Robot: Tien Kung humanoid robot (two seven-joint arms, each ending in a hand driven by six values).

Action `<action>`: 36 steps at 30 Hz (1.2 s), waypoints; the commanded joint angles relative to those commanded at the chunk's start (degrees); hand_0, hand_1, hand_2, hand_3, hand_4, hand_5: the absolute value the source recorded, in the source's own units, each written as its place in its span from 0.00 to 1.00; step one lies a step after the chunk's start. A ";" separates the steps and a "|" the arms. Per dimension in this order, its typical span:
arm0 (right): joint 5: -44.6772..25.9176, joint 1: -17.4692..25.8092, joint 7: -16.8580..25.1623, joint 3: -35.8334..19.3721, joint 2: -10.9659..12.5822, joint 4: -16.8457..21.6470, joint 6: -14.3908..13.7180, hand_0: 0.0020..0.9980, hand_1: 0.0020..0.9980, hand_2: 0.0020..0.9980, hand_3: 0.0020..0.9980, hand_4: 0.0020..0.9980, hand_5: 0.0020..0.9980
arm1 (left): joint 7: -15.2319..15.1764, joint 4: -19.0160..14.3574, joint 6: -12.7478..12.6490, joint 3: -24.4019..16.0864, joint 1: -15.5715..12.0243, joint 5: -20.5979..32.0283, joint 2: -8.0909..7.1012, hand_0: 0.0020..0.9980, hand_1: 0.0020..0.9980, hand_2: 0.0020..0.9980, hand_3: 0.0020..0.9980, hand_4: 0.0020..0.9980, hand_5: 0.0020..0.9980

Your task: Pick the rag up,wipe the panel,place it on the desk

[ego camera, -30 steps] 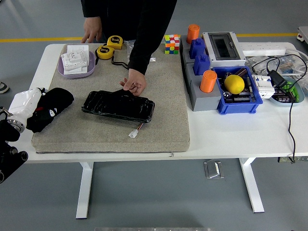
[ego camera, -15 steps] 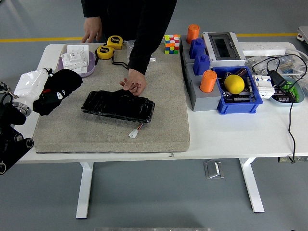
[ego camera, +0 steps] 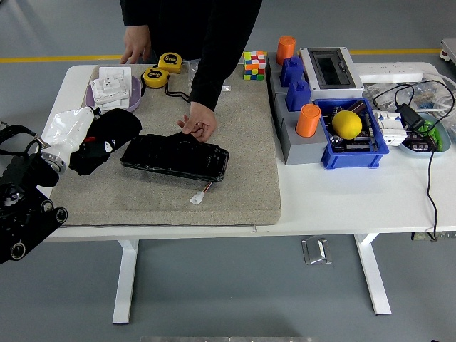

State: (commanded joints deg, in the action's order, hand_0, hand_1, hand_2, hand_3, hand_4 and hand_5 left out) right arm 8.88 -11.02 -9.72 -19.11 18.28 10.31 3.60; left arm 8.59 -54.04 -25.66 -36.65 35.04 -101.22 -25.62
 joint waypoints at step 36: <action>1.00 -0.05 -0.16 -0.40 0.42 0.00 0.13 0.79 0.70 0.72 0.66 1.00 0.50 | 2.03 -5.18 0.27 9.88 3.31 -0.38 5.15 0.32 0.26 0.33 0.55 0.49 0.13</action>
State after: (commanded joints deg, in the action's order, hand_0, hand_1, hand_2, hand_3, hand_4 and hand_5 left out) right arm 9.87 -11.07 -9.87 -19.52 18.71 10.31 3.72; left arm 10.62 -59.22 -25.38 -26.77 38.35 -101.61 -20.47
